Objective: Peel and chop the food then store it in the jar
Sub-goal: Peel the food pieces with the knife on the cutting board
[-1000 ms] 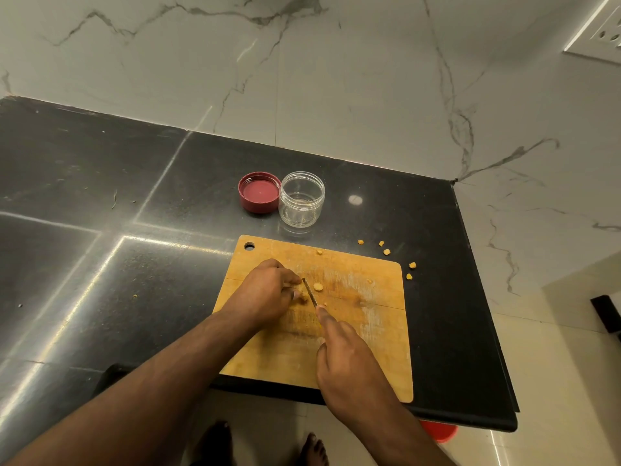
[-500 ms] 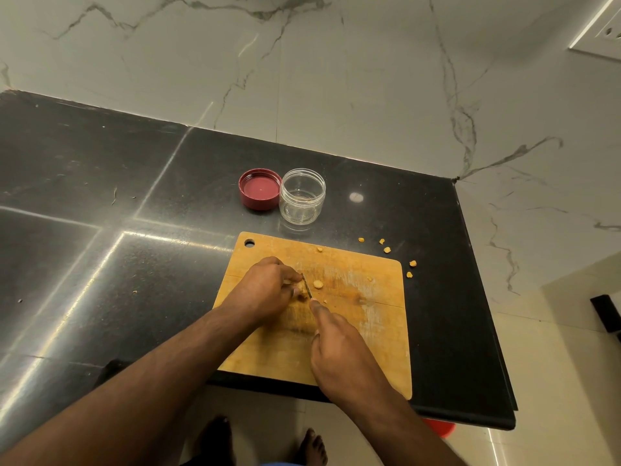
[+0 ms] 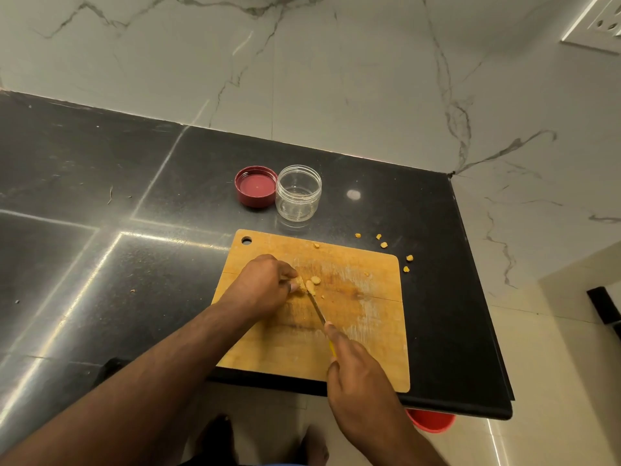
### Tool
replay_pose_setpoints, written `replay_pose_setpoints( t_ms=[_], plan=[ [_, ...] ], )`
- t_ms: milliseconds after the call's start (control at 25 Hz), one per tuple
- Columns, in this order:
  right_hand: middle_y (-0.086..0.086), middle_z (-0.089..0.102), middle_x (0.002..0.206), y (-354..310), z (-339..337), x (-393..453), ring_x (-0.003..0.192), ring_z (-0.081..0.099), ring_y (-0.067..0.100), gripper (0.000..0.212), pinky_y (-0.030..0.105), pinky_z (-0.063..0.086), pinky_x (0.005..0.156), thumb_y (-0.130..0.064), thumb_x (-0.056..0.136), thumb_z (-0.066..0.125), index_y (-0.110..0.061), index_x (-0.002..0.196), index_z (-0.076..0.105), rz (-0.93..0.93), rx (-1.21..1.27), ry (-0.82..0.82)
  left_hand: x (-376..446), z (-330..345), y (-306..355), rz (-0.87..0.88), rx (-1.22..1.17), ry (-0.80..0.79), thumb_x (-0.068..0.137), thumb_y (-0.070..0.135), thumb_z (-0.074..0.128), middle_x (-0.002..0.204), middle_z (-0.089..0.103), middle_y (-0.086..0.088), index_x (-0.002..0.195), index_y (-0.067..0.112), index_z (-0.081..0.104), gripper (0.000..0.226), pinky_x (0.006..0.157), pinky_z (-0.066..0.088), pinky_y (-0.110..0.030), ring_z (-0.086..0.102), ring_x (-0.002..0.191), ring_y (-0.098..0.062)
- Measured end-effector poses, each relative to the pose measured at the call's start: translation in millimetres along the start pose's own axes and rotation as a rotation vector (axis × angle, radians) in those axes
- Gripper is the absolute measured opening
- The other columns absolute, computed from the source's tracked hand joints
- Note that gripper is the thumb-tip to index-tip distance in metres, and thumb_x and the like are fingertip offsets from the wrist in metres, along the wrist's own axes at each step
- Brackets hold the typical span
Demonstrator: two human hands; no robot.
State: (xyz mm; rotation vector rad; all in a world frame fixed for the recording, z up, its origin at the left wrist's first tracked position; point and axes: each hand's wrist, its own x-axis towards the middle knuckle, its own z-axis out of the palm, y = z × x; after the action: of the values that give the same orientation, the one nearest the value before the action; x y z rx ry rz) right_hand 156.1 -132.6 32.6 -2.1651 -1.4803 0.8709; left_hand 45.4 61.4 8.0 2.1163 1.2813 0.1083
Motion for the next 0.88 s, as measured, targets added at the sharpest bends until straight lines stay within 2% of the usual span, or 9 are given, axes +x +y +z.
replay_pose_setpoints(
  t_ms=[80,200,360,520,680,880],
  plan=[
    [-0.018,0.039,0.148,4,-9,-1,0.124,0.034,-0.008,0.051,0.008,0.027,0.101,-0.022,0.104,0.039,-0.034,0.153,0.028,0.028,0.095,0.008,-1,1,-1,-0.001,0.008,-0.009,0.097,0.032,0.063,0.135,0.056,0.001,0.133,0.024,0.063,0.037,0.099,0.044,-0.029,0.053,0.121,-0.019],
    [-0.020,0.041,0.147,7,-20,0,0.128,0.034,-0.008,0.049,0.011,0.028,0.104,-0.020,0.103,0.042,-0.035,0.149,0.035,0.065,0.205,0.037,-2,1,-4,0.000,0.011,-0.035,0.096,0.032,0.064,0.133,0.053,0.002,0.134,0.029,0.059,0.039,0.095,0.044,-0.028,0.053,0.115,-0.017],
    [-0.019,0.040,0.147,1,-19,8,0.124,0.034,-0.008,0.050,0.012,0.030,0.105,-0.022,0.104,0.039,-0.034,0.151,0.031,0.003,0.125,0.055,-3,3,-6,-0.005,-0.018,0.003,0.092,0.031,0.068,0.124,0.055,0.004,0.123,0.033,0.061,0.031,0.083,0.044,-0.024,0.052,0.100,-0.012],
    [-0.015,0.041,0.144,-9,-14,20,0.118,0.037,-0.006,0.052,0.012,0.033,0.102,-0.024,0.104,0.037,-0.033,0.154,0.024,-0.059,0.030,0.031,-4,5,-7,-0.005,-0.048,0.030,0.089,0.034,0.073,0.125,0.056,0.006,0.125,0.028,0.066,0.037,0.087,0.046,-0.023,0.053,0.102,-0.010],
    [-0.012,0.043,0.141,-10,-8,28,0.116,0.040,-0.003,0.052,0.009,0.032,0.097,-0.024,0.104,0.035,-0.030,0.154,0.023,-0.107,-0.046,0.029,-5,8,-9,0.005,-0.096,0.074,0.089,0.030,0.073,0.125,0.059,0.007,0.122,0.026,0.069,0.033,0.085,0.043,-0.021,0.052,0.103,-0.008],
    [-0.011,0.045,0.138,-12,-8,30,0.114,0.044,0.001,0.052,0.016,0.040,0.096,-0.025,0.105,0.034,-0.032,0.155,0.020,-0.120,-0.070,0.019,-3,8,-9,0.013,-0.100,0.084,0.089,0.026,0.074,0.126,0.060,0.006,0.122,0.023,0.070,0.033,0.088,0.042,-0.020,0.054,0.109,-0.010]
  ],
)
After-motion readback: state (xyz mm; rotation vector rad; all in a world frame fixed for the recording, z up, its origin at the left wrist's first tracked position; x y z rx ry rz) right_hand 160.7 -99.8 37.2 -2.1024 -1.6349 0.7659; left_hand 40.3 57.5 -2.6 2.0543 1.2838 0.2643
